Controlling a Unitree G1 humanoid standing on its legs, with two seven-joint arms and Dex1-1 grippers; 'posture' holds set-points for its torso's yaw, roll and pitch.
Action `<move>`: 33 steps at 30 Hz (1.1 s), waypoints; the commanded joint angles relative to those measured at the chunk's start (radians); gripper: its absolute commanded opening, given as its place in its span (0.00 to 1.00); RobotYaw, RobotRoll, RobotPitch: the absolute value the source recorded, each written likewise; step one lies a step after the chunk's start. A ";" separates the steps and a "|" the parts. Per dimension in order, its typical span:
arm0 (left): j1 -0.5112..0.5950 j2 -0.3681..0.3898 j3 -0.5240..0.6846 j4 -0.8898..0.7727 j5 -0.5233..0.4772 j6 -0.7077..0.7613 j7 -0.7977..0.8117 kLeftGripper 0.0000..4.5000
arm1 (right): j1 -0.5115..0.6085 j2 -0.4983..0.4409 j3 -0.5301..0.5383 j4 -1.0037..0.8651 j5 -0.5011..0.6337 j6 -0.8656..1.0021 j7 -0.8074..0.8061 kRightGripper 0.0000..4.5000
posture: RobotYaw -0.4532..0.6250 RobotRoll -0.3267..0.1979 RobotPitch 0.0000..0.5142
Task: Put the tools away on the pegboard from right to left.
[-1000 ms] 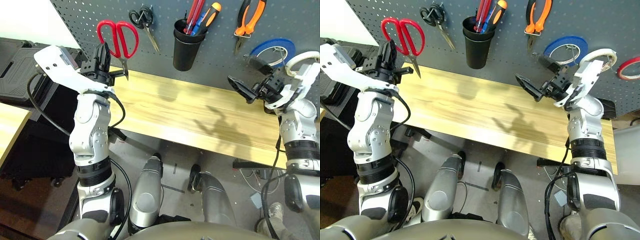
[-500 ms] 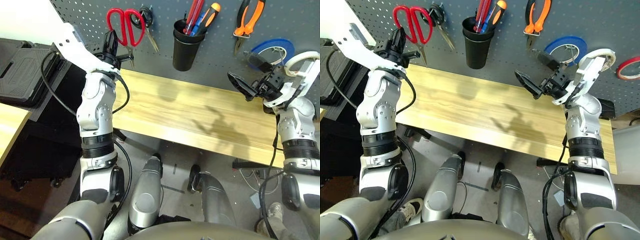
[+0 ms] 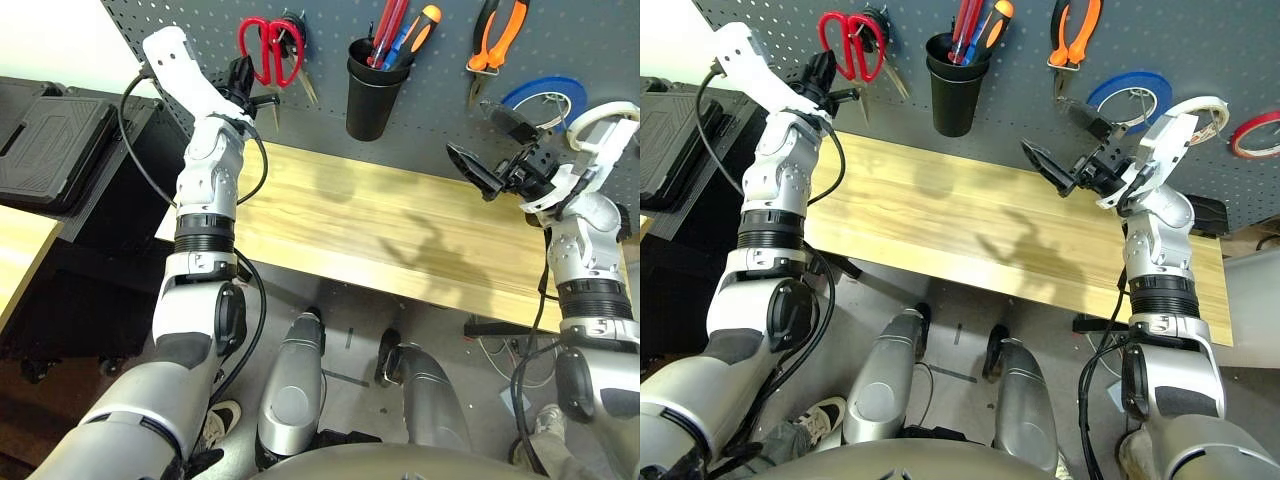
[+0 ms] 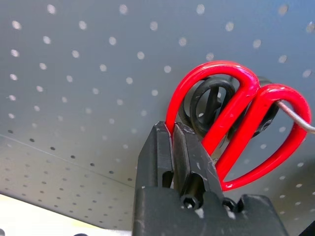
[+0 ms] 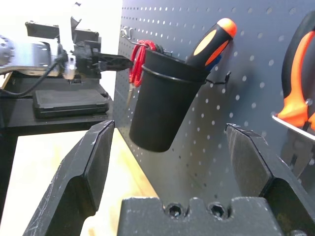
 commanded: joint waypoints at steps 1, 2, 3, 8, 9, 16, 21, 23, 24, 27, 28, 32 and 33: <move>0.068 -0.008 -0.042 0.054 0.042 -0.002 -0.040 0.29 | 0.055 0.015 0.013 -0.055 -0.007 0.012 -0.019 1.00 | 0.62 0.62 0.47; 0.097 -0.010 -0.054 0.037 0.050 -0.006 -0.049 0.37 | 0.068 0.019 0.016 -0.068 -0.012 0.015 -0.033 1.00 | 0.62 0.62 0.47; 0.136 -0.012 -0.067 0.008 0.056 -0.005 -0.062 0.45 | 0.080 0.024 0.018 -0.074 -0.025 0.013 -0.055 1.00 | 0.62 0.62 0.48; 0.328 -0.021 -0.112 -0.157 0.059 0.018 -0.110 0.88 | 0.115 0.057 0.001 -0.047 -0.148 -0.028 -0.263 1.00 | 0.62 0.62 0.48; 0.384 -0.019 -0.123 -0.211 0.057 -0.001 -0.133 0.97 | 0.123 0.076 -0.014 -0.026 -0.188 -0.052 -0.345 1.00 | 0.64 0.62 0.51; 0.585 -0.011 -0.100 -0.365 0.051 -0.035 -0.135 0.99 | 0.183 0.127 -0.060 0.088 -0.383 -0.148 -0.744 1.00 | 0.66 0.62 0.52; 0.662 0.017 -0.053 -0.390 0.055 -0.108 -0.122 0.99 | 0.189 0.132 -0.113 0.184 -0.468 -0.174 -1.026 1.00 | 0.65 0.62 0.51; 0.676 0.031 -0.032 -0.378 0.059 -0.135 -0.111 0.99 | 0.182 0.123 -0.132 0.231 -0.492 -0.189 -1.115 1.00 | 0.64 0.62 0.51; 0.682 0.039 -0.018 -0.368 0.060 -0.150 -0.102 0.99 | 0.178 0.117 -0.143 0.257 -0.503 -0.194 -1.164 1.00 | 0.64 0.62 0.51; 0.688 0.049 0.003 -0.342 0.061 -0.184 -0.088 0.99 | 0.167 0.102 -0.153 0.316 -0.521 -0.212 -1.250 1.00 | 0.62 0.62 0.51; 0.690 0.051 0.010 -0.332 0.060 -0.196 -0.085 0.99 | 0.165 0.098 -0.155 0.331 -0.525 -0.217 -1.273 1.00 | 0.62 0.62 0.51; 0.698 0.063 0.035 -0.297 0.053 -0.227 -0.079 0.99 | 0.161 0.079 -0.162 0.387 -0.537 -0.247 -1.355 1.00 | 0.61 0.62 0.51; 0.698 0.066 0.036 -0.291 0.054 -0.234 -0.081 0.99 | 0.159 0.074 -0.165 0.401 -0.538 -0.253 -1.378 1.00 | 0.61 0.62 0.50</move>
